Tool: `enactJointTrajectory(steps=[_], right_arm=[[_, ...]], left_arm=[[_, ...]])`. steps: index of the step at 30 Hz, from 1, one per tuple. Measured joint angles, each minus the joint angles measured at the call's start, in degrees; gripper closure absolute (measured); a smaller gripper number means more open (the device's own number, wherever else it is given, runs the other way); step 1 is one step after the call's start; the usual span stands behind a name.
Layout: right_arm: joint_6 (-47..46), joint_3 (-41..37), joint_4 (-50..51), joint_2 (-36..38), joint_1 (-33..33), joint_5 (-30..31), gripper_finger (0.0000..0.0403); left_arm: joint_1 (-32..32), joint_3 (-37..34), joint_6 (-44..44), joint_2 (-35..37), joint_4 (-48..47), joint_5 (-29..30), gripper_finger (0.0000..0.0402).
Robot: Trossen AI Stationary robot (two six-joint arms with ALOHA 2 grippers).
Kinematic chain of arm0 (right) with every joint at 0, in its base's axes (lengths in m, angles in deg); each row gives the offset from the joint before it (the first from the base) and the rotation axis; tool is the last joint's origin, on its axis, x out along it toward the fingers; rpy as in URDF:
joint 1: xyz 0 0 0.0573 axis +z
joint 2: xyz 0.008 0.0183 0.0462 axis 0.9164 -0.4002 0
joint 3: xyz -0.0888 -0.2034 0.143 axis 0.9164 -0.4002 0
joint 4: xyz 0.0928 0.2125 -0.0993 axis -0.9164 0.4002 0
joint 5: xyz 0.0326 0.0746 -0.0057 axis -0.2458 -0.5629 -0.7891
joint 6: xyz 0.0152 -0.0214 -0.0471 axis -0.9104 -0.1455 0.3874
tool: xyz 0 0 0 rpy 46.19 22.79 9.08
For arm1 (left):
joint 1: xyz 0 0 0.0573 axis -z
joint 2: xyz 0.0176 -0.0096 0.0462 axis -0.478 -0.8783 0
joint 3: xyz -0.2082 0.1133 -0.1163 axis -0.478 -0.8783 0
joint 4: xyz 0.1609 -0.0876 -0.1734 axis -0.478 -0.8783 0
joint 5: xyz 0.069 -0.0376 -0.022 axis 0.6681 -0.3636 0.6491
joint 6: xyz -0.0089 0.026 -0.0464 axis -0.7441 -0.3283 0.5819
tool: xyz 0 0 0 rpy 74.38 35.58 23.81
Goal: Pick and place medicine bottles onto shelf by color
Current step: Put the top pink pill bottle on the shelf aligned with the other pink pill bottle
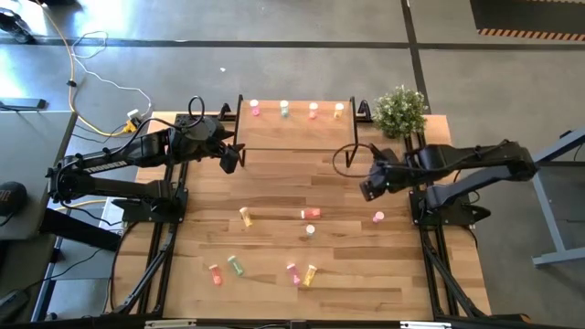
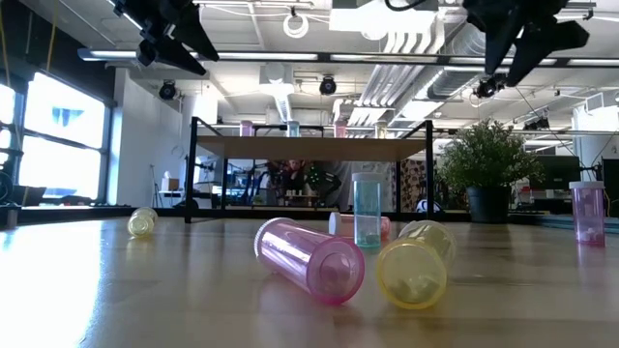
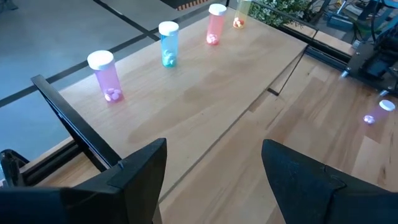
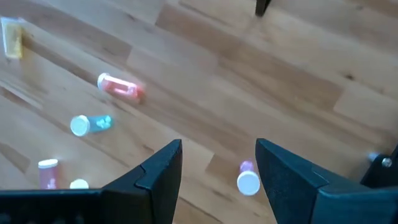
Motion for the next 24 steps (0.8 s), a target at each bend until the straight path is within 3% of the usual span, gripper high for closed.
enactJointTrajectory(steps=[19, 24], right_arm=[[-22.2, -12.4, -3.6, 0.0, 18.3, -1.8, 0.0207], [-28.4, -14.2, -5.4, 0.0, 23.4, -2.2, 0.0188]], left_arm=[[0.0, 0.0, 0.0, 0.0, 0.0, -0.9, 0.0147], [0.0, 0.0, 0.0, 0.0, 0.0, -0.9, 0.0147]])
